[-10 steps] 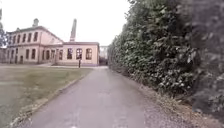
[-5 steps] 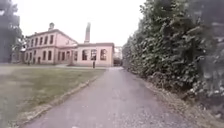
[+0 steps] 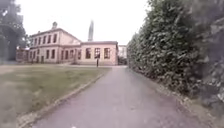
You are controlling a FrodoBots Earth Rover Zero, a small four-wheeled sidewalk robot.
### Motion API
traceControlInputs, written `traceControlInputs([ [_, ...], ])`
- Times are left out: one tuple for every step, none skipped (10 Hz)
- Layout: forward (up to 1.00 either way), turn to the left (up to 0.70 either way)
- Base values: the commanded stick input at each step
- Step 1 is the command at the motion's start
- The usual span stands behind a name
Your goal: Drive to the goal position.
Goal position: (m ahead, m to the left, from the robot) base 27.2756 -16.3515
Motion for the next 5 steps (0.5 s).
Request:
traceControlInputs([
  [0.85,0.01],
  [0.85,-0.25],
  [0.85,-0.33],
  [0.85,-0.32],
  [0.85,0.01],
])
